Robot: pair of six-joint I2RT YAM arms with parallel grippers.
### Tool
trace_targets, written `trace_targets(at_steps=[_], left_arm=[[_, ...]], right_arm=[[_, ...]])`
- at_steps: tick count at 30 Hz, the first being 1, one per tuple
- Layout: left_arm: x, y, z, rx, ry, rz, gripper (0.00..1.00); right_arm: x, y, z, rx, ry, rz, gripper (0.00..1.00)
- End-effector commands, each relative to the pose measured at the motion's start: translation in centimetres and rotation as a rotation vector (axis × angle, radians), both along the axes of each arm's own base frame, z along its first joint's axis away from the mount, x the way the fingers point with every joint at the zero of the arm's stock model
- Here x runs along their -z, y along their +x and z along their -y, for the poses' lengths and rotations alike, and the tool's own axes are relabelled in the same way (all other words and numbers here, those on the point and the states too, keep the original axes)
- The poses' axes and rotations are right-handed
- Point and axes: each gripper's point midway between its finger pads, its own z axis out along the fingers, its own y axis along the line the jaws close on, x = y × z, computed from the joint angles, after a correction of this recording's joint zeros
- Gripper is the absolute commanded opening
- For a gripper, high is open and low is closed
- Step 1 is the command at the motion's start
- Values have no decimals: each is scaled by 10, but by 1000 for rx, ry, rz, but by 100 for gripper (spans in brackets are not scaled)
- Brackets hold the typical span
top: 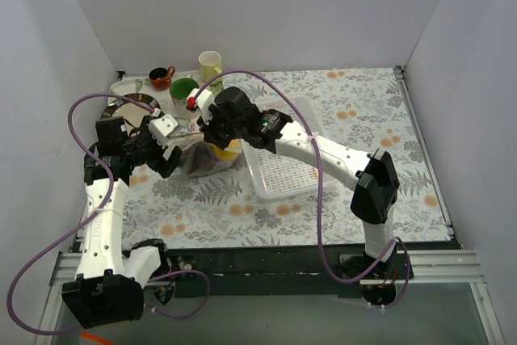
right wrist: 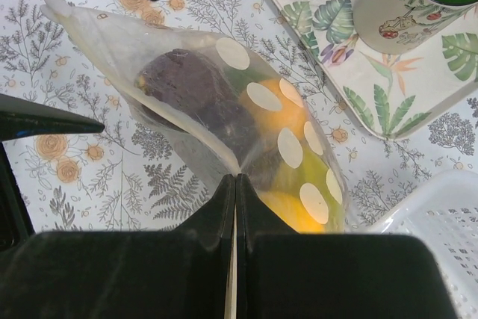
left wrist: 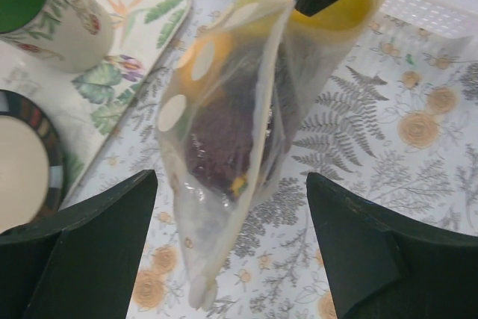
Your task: Open the zip-top bag and remove the fake food
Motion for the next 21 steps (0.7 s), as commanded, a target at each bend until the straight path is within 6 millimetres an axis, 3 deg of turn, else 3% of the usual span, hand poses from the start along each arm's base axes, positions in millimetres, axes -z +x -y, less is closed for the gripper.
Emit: trace_targets(at_steps=[1,10,13,14,15,18,21], left_arm=[[-9,11,-12,-45,61,118,82],[-1,16,-17,-42,99,144,76],[-3,20,-18,-46,104,152,64],[-4,22,-19,-47,108,159,57],[-3,25,-19,-44,114,158,40],[-7,28,-20,-41,113,151,19],[-11,30,-17,-19,101,119,12]], right_arm=[[-49,-5,-4,-27,133,30,1],[-56,-12,-7,-78,158,-19,1],[-59,-14,-6,-93,162,-27,1],[-59,-16,-7,-102,164,-33,1],[-61,-16,-7,-107,167,-32,1],[-63,-16,-6,-110,172,-39,1],[-63,-14,-5,-109,170,-35,1]])
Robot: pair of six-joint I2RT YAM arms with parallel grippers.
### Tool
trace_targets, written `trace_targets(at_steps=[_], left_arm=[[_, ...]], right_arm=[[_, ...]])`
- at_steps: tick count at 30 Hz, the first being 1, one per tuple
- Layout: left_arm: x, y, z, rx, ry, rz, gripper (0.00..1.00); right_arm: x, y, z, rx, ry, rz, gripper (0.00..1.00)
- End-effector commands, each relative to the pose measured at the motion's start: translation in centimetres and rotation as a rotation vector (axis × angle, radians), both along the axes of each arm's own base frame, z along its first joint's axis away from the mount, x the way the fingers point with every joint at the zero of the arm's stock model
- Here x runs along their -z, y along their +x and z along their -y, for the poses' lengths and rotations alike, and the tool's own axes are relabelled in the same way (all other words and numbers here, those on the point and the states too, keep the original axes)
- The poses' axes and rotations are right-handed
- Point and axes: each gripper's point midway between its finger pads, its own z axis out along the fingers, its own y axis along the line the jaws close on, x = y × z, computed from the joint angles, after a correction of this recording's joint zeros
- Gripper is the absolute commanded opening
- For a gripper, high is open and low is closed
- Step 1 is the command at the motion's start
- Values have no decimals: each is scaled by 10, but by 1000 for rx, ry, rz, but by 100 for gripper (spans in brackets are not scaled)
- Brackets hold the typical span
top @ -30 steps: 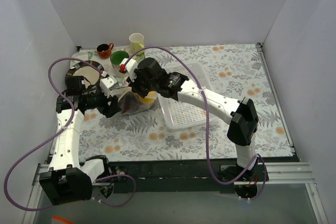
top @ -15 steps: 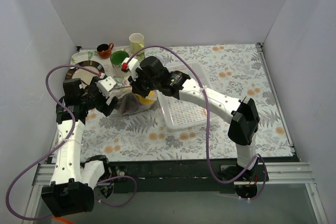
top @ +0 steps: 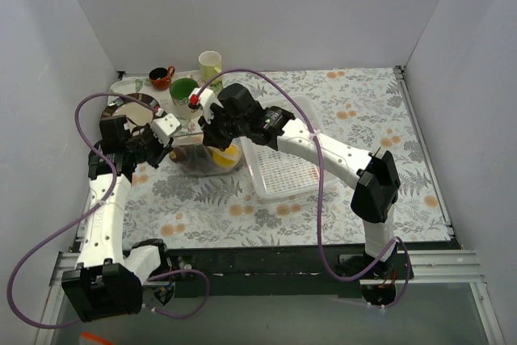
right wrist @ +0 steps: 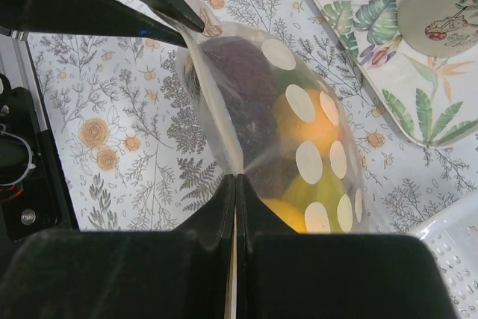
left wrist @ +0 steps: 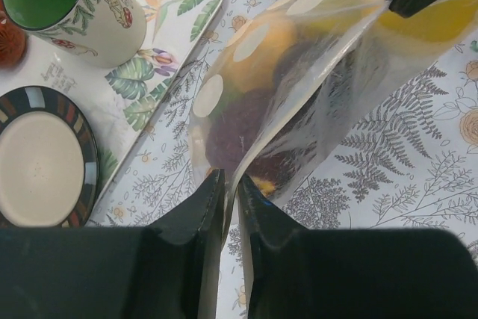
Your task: Open the zip-top bag and remove the fake food
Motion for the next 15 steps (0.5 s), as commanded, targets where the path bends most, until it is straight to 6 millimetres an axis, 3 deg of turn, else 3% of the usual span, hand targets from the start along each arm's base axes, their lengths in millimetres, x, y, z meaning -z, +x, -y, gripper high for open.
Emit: trace_targets(at_steps=[1,2,3,6,7,11,15], left_arm=[[-21,9,1,25,4,18,11],[-22,8,2,30,0,10,10],[-26,8,3,33,-2,13,10],[-43,7,7,60,-10,25,11],[-53,9,7,65,-8,44,11],[-64,1,15,102,-33,21,13],[-69,-4,19,131,-47,1,14]], right_arm=[[-61,0,-3,-31,133,68,1],[-61,0,-3,-35,129,79,5],[-61,0,-2,-51,124,101,25],[-64,-6,-4,-121,144,149,40],[-64,-8,-7,-141,163,163,42],[-77,-18,-11,-215,234,223,47],[-77,-18,-19,-239,285,278,50]])
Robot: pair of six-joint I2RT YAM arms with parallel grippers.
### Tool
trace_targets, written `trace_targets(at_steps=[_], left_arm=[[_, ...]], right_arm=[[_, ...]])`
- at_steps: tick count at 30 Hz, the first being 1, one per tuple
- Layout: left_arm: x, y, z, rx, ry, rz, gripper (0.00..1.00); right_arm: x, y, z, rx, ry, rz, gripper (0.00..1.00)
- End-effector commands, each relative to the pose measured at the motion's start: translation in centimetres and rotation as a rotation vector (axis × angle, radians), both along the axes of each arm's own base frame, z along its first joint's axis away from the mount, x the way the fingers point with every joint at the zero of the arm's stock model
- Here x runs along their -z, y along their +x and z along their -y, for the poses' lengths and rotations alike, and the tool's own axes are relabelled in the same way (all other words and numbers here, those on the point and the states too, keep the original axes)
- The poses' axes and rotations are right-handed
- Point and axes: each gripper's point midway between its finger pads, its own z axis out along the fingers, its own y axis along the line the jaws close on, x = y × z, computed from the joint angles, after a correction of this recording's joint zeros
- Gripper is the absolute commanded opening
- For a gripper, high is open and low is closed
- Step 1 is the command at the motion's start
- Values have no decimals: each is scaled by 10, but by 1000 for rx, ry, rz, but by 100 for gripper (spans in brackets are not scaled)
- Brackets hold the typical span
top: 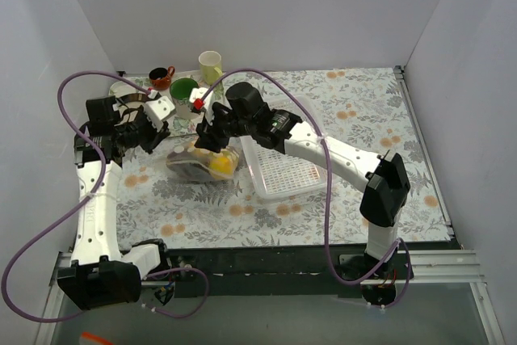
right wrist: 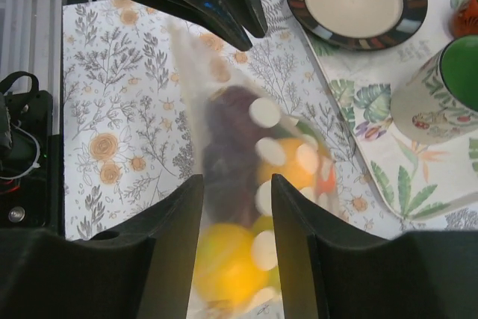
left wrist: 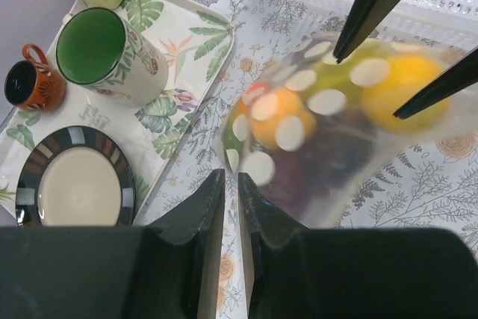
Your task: Open the zip-top bag and remove the fake food
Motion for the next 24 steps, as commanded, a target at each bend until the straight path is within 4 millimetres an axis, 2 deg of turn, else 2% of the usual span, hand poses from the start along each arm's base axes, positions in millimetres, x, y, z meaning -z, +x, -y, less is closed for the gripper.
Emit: trace_targets(at_steps=[1,2,4,7,9,10,12,13,14,15,16,17,19,20,24], left_arm=[[-9,-13,12,65,-32,-25,14],[-9,-14,12,65,-30,-27,14],[-7,-14,10,58,-20,-30,14],[3,-20,5,46,9,-70,14],[13,-25,3,46,27,-94,13],[29,-31,2,46,31,-133,13],[45,-44,5,60,29,-171,13],[65,-52,6,64,21,-220,13],[66,-52,8,55,4,-210,13],[71,-53,9,52,-11,-218,13],[75,-54,11,52,-27,-228,13],[74,-55,19,69,-74,-241,13],[70,-55,27,90,-131,-263,14],[60,-53,35,115,-178,-262,15],[63,-44,53,160,-282,-367,17]], right_arm=[[-46,-5,-12,-81,171,146,52],[-39,-3,-17,-92,166,140,52],[-39,-3,-23,-106,161,130,52],[-28,-18,-26,-169,157,72,52],[-26,-35,-23,-211,156,62,52],[-7,-44,-18,-223,116,32,53],[4,-68,-15,-255,72,40,54],[33,-78,-5,-252,-9,4,54],[37,-91,-1,-247,-27,18,54],[49,-99,6,-241,-47,4,54],[77,-110,17,-239,-80,-16,54],[74,-124,24,-237,-68,9,55],[86,-137,34,-218,-85,38,57],[95,-148,39,-198,-99,74,58],[108,-159,39,-112,-119,203,59]])
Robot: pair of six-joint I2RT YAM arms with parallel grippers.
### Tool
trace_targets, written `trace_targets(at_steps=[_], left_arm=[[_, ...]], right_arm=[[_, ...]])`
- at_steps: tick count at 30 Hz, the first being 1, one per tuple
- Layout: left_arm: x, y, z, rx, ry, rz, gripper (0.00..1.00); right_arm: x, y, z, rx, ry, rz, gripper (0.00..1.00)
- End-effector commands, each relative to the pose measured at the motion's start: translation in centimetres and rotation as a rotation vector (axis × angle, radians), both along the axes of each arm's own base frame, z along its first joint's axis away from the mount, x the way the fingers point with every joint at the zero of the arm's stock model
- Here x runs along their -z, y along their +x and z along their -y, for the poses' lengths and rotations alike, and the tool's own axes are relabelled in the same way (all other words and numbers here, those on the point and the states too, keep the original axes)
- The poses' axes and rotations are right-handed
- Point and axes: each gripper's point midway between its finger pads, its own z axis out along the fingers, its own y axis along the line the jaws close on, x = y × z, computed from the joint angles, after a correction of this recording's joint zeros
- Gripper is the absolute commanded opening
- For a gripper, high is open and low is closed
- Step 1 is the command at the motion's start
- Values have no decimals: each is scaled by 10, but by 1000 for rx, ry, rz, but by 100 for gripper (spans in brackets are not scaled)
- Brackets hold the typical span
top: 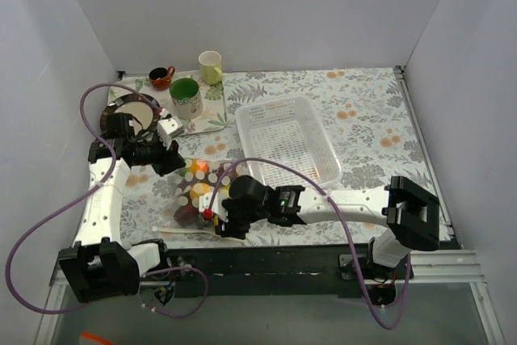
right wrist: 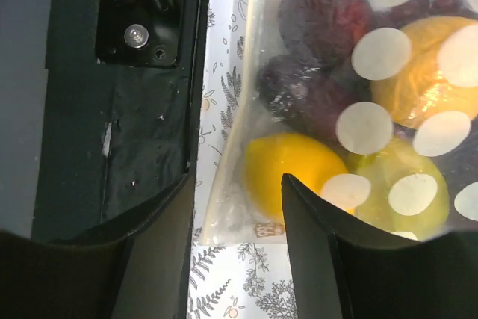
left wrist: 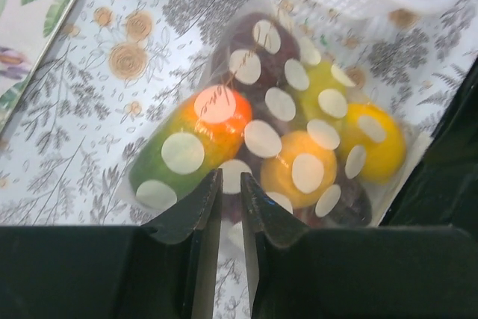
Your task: Open the zip-top bag and remove the fake food
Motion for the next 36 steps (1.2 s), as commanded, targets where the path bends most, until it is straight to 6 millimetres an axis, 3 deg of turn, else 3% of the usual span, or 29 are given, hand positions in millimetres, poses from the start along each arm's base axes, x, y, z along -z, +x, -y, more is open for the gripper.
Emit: trace_targets(at_steps=[1,7,8,10,11,14,19,24,30,33,36], left_arm=[[-15,9,34,77,-157,-54,17],[23,2,62,134,-142,-181,17],[27,1,63,136,-138,-192,17],[41,3,59,120,-112,-207,17],[47,4,57,115,-97,-208,17],[72,5,48,92,-40,-225,16],[106,9,36,57,30,-238,15],[137,10,25,12,95,-256,14],[148,13,19,-11,126,-247,14],[146,14,19,-12,127,-239,14],[144,14,19,-16,129,-243,14]], right_arm=[[-39,20,-19,160,162,258,59],[-43,34,-36,306,218,526,61],[-35,35,-39,317,194,581,63],[-36,33,-50,321,199,610,65],[-25,31,-53,316,174,628,66],[-15,22,-66,288,168,616,66],[-3,14,-72,288,151,584,70],[-13,1,-72,271,165,519,71],[-47,-8,-69,270,213,444,72],[-44,-10,-72,257,212,438,72],[-29,-3,-77,271,178,489,72]])
